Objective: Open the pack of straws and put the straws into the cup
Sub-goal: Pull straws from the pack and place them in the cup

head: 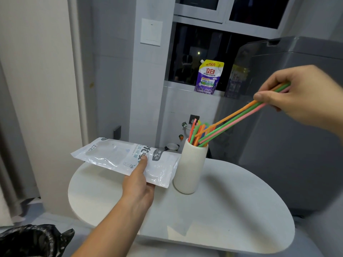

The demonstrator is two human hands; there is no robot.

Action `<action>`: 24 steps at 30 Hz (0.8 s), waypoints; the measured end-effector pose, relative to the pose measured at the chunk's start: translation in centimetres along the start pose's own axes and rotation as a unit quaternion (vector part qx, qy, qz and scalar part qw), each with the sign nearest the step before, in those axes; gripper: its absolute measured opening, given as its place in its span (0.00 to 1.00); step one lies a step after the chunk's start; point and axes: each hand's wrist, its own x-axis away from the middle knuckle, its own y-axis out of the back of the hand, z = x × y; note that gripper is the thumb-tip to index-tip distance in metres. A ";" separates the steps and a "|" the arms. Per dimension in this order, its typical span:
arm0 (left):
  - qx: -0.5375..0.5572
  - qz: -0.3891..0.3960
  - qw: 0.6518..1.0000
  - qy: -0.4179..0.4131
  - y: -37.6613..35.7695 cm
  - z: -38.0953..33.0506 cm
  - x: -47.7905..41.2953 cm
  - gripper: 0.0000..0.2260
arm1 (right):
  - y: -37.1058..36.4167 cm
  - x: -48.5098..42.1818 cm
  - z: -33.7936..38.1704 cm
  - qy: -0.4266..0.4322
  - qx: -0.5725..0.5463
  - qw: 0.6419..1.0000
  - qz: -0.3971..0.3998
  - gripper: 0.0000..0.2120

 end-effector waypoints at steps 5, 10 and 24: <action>-0.002 0.002 1.000 0.001 0.2 0.1 -0.2 0.17 | -0.7 -1.4 2.0 -0.005 0.035 0.998 0.049 0.08; -0.005 0.001 1.000 0.001 0.2 0.4 -0.3 0.17 | -0.8 -3.4 3.5 0.004 0.048 0.996 0.077 0.08; -0.003 0.005 1.000 0.002 0.2 0.3 -0.1 0.17 | -0.8 -5.0 2.8 0.003 0.019 0.996 0.084 0.07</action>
